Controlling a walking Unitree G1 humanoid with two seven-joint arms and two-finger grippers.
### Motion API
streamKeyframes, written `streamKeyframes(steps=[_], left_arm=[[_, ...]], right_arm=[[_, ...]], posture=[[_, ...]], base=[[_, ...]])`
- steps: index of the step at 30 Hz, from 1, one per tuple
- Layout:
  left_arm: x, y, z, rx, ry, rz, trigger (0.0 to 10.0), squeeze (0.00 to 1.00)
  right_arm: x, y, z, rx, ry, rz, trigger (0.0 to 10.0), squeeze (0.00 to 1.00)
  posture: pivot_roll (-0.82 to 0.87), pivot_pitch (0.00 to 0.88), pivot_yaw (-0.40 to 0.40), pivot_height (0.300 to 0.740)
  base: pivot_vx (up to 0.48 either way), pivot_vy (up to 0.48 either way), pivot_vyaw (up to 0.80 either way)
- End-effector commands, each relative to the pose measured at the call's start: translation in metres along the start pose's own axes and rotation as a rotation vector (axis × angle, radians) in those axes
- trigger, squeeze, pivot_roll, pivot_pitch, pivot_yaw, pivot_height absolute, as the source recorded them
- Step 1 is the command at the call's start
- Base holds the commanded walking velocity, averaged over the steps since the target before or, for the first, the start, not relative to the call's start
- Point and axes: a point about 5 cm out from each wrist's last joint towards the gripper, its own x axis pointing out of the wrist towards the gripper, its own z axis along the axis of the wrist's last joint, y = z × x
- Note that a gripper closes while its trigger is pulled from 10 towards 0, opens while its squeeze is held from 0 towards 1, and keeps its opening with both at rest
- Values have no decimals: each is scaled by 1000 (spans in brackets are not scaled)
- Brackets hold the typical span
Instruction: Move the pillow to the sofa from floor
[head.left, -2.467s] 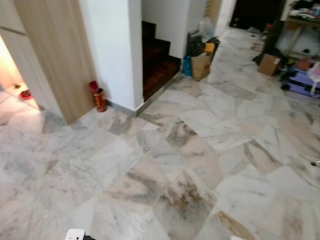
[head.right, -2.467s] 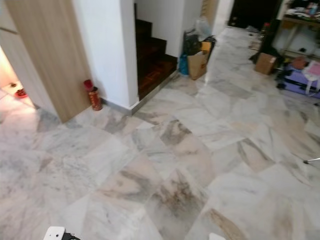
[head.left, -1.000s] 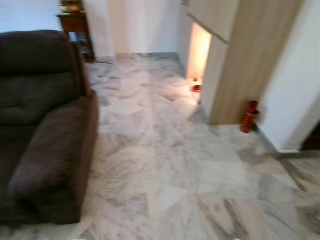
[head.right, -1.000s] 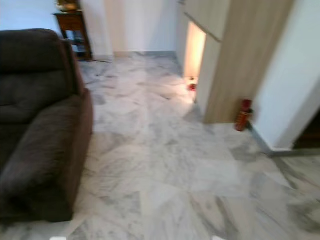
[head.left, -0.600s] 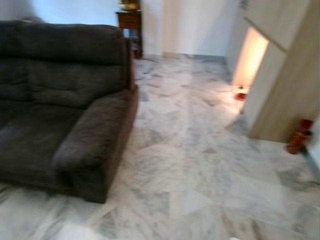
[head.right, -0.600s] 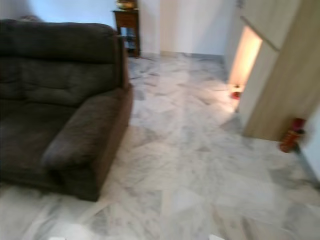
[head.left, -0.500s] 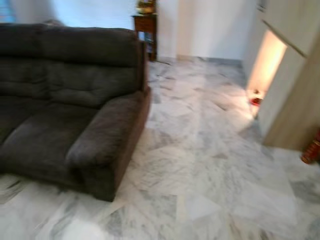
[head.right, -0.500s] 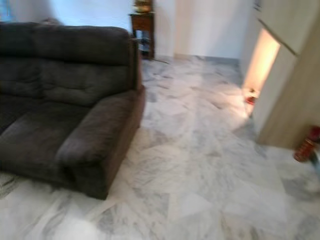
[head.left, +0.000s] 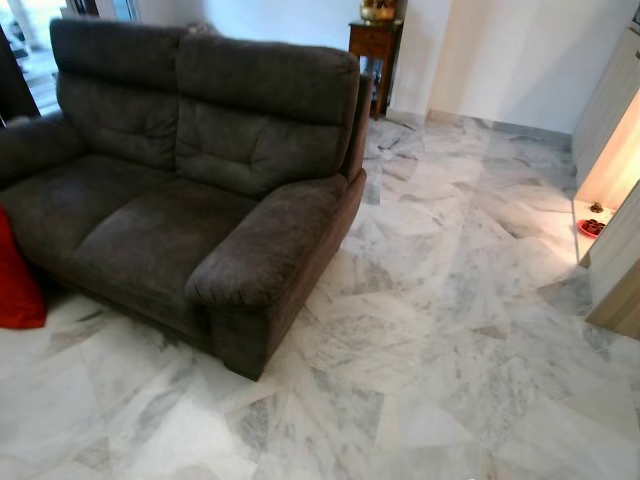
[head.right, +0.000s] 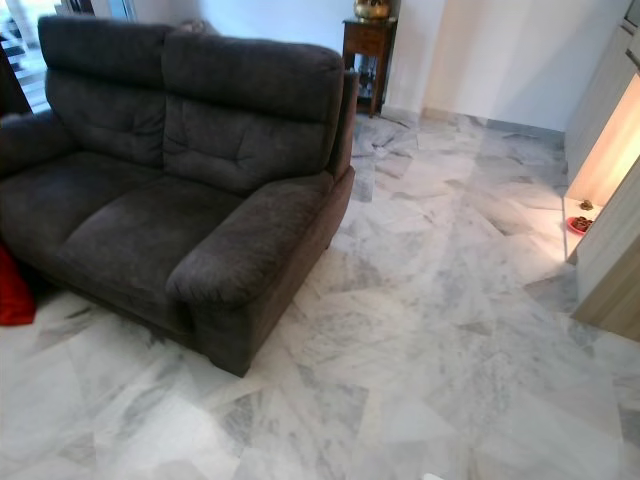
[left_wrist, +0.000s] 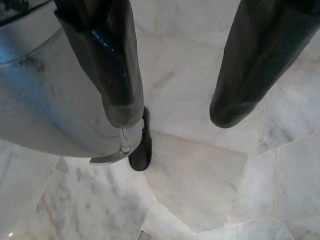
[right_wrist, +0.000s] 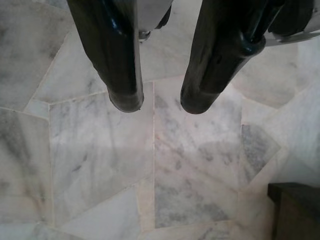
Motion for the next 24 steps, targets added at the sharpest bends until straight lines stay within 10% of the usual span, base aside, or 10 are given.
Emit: streamKeyframes(steps=[1, 24], left_arm=[[-1, 4, -3, -3, 21, 10, 10000, 0], [0, 2, 1, -2, 11, -1, 10000, 0]], right_arm=[[0, 1, 1, 11, 0, 0, 10000, 0], [1, 1, 4, 10, -7, -16, 10000, 0]], posture=[[88, 35, -30, 740], [81, 14, -34, 740]], base=[[0, 480, 0], [0, 480, 0]])
